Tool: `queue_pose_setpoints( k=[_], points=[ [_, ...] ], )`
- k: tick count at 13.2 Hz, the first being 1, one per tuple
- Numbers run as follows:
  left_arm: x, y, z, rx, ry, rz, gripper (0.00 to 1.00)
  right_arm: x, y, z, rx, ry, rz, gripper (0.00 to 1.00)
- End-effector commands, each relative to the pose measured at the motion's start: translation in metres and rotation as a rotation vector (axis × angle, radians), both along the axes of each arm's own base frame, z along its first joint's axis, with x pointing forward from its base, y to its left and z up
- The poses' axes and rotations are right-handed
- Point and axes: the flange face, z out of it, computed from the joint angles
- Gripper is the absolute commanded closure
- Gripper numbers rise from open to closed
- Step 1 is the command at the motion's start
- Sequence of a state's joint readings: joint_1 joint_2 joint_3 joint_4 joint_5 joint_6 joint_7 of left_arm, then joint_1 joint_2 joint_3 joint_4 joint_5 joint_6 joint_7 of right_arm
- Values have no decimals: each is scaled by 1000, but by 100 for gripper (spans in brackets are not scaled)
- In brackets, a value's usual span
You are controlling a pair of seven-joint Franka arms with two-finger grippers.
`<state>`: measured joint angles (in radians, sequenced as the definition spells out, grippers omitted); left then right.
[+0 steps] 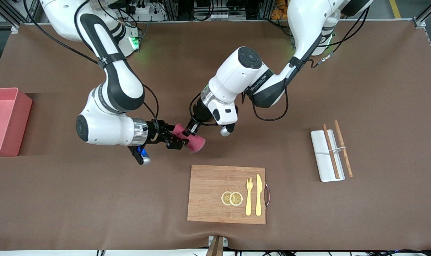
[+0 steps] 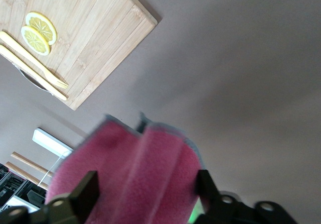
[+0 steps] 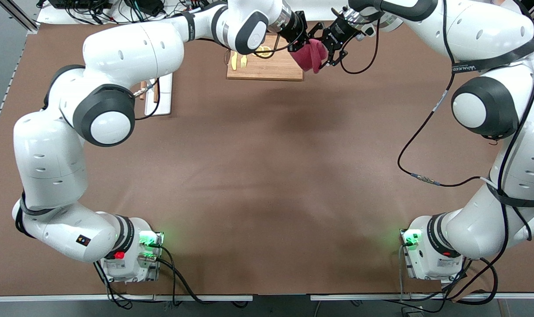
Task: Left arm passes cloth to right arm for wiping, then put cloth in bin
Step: 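Grasp the cloth with the right gripper and open the left gripper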
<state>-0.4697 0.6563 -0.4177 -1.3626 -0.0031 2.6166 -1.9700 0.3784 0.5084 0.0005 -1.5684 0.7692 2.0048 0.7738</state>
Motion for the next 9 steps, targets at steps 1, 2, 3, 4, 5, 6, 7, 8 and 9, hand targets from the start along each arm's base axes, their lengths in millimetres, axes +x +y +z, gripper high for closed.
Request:
queue_pose_setpoints(
  k=[1, 2, 3, 4, 5, 6, 7, 8, 9],
  points=[
    [4, -2, 7, -52, 28, 36, 100, 4, -5, 8, 19, -12, -15, 100],
    [5, -2, 7, -55, 33, 38, 100, 5, -8, 8, 20, -20, -9, 100],
    [6, 0, 7, -58, 36, 42, 73, 5, -9, 8, 24, -35, 7, 100],
    [7, 2, 11, -62, 34, 46, 31, 6, -10, 9, 27, -42, 16, 100],
    [8, 7, 21, -55, 18, 47, 0, 5, -9, 9, 24, -48, 25, 100],
    [11, 14, 35, -54, 0, 53, 0, 5, -10, 10, 21, -52, 28, 100],
    [15, 25, 45, -33, -2, 54, 0, 5, -10, 10, 24, -62, 43, 100],
    [19, 39, 60, 15, -13, 46, 0, 5, -14, 13, 23, -74, 70, 100],
    [26, 59, 74, 82, -38, 39, 0, 5, -28, 13, -4, -73, 114, 100]
  ],
)
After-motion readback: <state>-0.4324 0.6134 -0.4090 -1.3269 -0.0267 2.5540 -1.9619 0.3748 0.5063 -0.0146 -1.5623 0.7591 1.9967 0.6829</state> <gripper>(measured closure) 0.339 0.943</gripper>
